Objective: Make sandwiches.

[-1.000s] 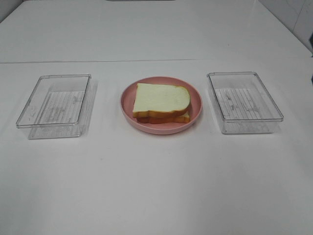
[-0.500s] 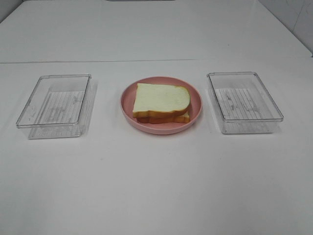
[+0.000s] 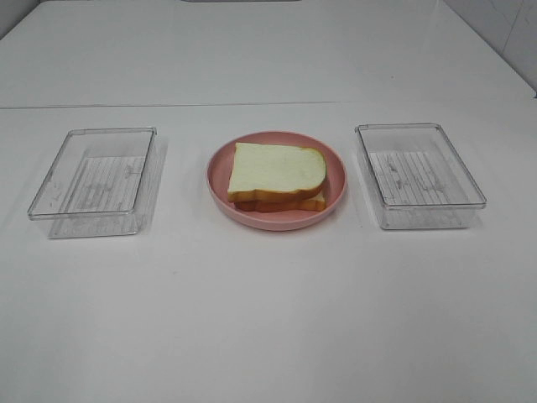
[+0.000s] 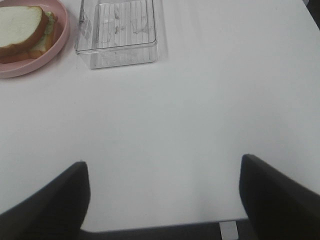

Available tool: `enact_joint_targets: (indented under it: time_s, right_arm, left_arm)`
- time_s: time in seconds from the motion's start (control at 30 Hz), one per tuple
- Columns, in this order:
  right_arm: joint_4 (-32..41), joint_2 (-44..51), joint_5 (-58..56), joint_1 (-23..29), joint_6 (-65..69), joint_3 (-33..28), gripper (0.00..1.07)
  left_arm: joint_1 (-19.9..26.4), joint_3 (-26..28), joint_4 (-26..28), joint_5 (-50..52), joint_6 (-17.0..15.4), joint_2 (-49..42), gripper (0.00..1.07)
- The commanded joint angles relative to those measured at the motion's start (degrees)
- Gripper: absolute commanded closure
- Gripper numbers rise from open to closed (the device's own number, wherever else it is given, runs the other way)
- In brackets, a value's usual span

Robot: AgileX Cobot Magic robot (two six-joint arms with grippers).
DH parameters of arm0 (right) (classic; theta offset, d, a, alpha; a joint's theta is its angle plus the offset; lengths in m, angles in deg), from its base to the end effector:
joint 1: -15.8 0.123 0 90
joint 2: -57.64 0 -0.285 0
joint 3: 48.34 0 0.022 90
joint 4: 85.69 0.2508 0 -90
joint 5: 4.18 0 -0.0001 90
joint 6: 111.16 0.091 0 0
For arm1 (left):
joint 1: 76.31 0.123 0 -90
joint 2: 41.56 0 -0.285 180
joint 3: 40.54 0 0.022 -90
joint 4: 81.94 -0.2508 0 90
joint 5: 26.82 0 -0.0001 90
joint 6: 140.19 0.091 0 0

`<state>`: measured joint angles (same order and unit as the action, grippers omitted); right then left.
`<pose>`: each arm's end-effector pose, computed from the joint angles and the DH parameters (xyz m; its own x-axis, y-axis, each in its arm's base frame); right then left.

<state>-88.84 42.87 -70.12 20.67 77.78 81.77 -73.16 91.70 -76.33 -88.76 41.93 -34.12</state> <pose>0.0110 -0.0036 0.2637 -0.6485 0.0783 -0.7572 0.0399 0.9968 0.0688 -0.0081 -0.0083 0.2798 -0.4539 -0.0341 -0.8904 0.0178 0.9987 -0.0474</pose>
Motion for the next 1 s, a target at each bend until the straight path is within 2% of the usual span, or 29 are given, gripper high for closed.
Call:
enact_joint_targets:
  time_s: [0.03,0.2,1.0]
  right_arm:
    - [-0.2,5.6,3.0,0.1,-2.0,-1.2,0.31]
    - [0.6,9.3,2.9,0.1,-3.0,-1.3,0.31]
    - [-0.9,9.1,3.0,0.2,-3.4,-1.3,0.31]
  left_arm:
    - [0.1,-0.1,0.5,0.3,0.2,-1.0,0.07]
    - [0.1,-0.1,0.5,0.3,0.1,-0.6,0.07]
    - [0.1,-0.1,0.5,0.3,0.2,-0.7,0.07]
